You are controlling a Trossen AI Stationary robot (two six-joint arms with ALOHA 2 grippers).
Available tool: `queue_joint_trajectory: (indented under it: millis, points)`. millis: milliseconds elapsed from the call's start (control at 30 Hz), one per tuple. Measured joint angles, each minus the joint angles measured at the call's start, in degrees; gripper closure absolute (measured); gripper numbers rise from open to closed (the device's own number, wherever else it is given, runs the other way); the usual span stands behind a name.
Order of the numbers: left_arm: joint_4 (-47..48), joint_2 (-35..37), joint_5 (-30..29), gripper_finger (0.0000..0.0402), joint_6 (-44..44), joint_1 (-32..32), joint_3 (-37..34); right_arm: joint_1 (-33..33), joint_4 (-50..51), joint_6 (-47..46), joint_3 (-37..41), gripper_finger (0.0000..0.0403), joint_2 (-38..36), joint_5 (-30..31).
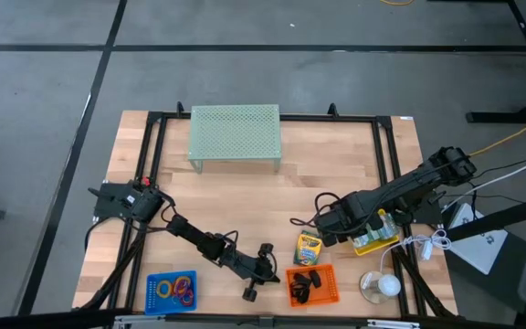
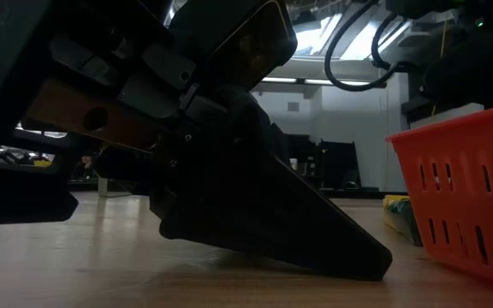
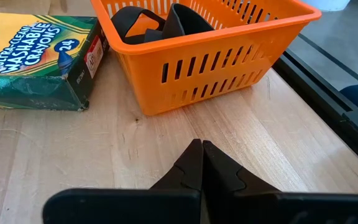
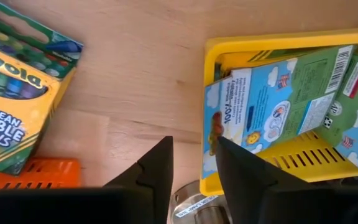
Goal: Pick & Place Office Desk Supplies
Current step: Put the box of crayons into the yellow bin
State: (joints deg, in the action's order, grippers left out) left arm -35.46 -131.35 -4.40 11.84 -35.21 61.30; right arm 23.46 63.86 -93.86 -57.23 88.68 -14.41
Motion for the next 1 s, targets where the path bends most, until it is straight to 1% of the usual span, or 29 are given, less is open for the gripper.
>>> queue_joint_trajectory:
  millis: [267, 400, 500, 633, 700, 767, 867, 1000]
  points:
    - [0.02, 0.00, 0.02, 0.0398, 0.02, -0.01, 0.00, 0.00, 0.23, -0.20, 0.02, 0.0324, 0.00, -0.02]
    - [0.02, 0.00, 0.02, 0.0398, 0.02, -0.01, 0.00, 0.00, 0.17, -0.63, 0.42, 0.0329, 0.00, -0.17]
    - [0.08, 0.00, 0.03, 0.0398, 0.02, -0.02, 0.00, 0.27, 0.17, -1.38, 1.90, 0.0323, 0.00, -1.24]
    - [0.26, 0.02, 0.00, 0.0398, 0.02, -0.10, 0.00, 0.82, -1.97, -1.47, 3.92, 0.0299, 0.02, -4.07]
    - [0.26, 0.02, -0.02, 0.0398, -0.02, -0.10, 0.00, 1.06, -2.44, -1.38, 4.20, 0.0286, 0.02, -4.48]
    - [0.26, 0.02, -0.02, 0.0398, -0.02, -0.10, 0.00, 1.16, -2.38, -1.32, 4.22, 0.0282, 0.02, -4.16]
    - [0.27, 0.01, -0.02, 0.0398, -0.04, -0.10, 0.00, 1.16, -2.41, -1.05, 4.22, 0.0295, 0.02, -3.23]
    - [0.26, 0.02, -0.06, 0.0398, -0.04, -0.10, 0.00, 1.14, -2.66, -0.22, 4.22, 0.0332, 0.02, -3.15]
